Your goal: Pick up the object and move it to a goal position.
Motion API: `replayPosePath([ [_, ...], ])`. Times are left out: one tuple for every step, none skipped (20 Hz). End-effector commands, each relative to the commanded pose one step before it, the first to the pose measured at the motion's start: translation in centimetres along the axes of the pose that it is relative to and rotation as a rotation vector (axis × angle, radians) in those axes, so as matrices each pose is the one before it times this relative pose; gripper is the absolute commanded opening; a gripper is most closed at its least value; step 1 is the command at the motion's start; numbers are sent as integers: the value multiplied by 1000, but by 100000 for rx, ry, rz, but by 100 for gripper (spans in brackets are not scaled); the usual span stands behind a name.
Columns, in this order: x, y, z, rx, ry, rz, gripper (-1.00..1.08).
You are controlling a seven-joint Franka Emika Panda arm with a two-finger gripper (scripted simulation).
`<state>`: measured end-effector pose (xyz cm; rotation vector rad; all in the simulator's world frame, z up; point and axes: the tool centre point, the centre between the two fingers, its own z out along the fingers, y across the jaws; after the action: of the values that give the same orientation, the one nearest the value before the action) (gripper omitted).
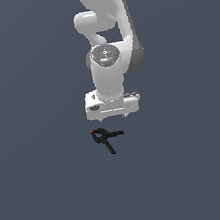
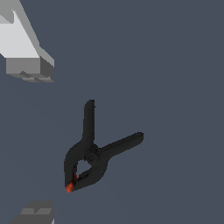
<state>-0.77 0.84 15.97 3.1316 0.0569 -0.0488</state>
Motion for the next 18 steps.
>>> replayPosePath([
  [0, 1, 0, 0, 0, 0, 100],
  [20, -41, -40, 24, 58, -29, 100],
  [60, -113, -108, 69, 153, -73, 100],
  [97, -190, -187, 120, 266, -123, 100],
  [136, -266, -258, 165, 364, -161, 100],
  [172, -343, -332, 213, 464, -187, 100],
  [186, -380, -371, 237, 511, -175, 100],
  [149, -313, -305, 195, 413, -103, 100],
  [109, -238, -234, 149, 309, -34, 100],
  [70, -160, -160, 101, 204, 25, 100],
  [30, -73, -86, 54, 104, 73, 100],
  [-4, -34, -5, 0, 0, 0, 100],
  [-21, 73, 47, -28, -58, 25, 100],
  [-17, 67, 76, -46, -82, -122, 100],
  [-6, 50, 57, -28, -30, -290, 100],
  [5, 39, 53, -21, -2, -447, 100],
  [11, 40, 58, -20, 12, -585, 100],
  [13, 52, 71, -24, 14, -707, 100],
])
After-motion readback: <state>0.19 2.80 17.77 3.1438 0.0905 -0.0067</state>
